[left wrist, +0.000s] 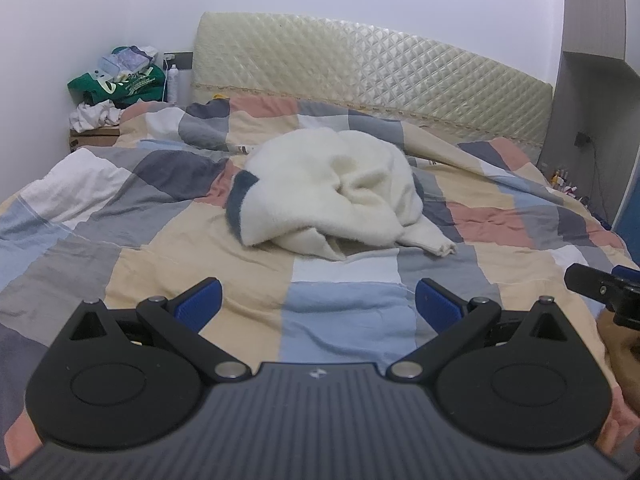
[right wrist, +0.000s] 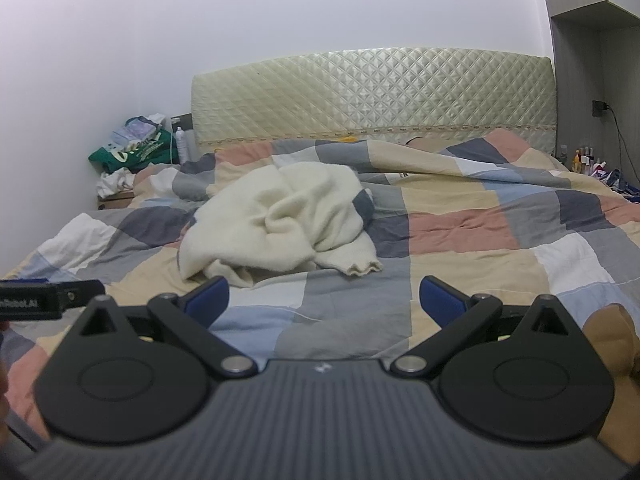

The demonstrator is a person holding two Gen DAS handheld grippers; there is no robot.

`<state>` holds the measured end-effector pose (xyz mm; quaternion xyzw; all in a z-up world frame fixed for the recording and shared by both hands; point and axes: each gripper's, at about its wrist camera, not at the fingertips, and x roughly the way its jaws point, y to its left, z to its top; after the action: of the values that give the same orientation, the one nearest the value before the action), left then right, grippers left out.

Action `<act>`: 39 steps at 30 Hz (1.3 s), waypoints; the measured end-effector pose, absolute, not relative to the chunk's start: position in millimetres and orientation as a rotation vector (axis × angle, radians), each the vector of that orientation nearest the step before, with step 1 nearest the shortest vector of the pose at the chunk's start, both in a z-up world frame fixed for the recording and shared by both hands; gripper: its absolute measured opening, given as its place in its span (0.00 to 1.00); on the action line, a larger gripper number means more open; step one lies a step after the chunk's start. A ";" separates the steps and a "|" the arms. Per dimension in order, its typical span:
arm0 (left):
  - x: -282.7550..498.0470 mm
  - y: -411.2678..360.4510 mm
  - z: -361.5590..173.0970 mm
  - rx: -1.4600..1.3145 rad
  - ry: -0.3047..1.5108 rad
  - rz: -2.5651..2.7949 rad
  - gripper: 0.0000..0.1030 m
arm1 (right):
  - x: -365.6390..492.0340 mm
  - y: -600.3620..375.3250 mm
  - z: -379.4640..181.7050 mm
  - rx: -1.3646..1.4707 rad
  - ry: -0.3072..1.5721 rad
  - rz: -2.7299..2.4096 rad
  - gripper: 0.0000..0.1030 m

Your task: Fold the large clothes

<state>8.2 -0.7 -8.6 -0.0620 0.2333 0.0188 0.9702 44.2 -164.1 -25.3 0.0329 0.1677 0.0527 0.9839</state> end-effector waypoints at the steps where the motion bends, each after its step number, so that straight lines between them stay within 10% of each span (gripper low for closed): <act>1: 8.5 0.0 -8.8 -0.126 0.472 0.037 1.00 | 44.3 -163.8 -25.3 0.065 0.337 0.106 1.00; 39: 21.1 0.8 -18.1 -0.151 0.514 0.015 1.00 | 48.5 -166.1 -37.6 0.073 0.365 0.108 1.00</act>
<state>21.1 0.8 -18.1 -0.0747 0.2538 0.0076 0.9643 48.5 -166.1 -37.6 0.0365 0.1813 0.0536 0.9813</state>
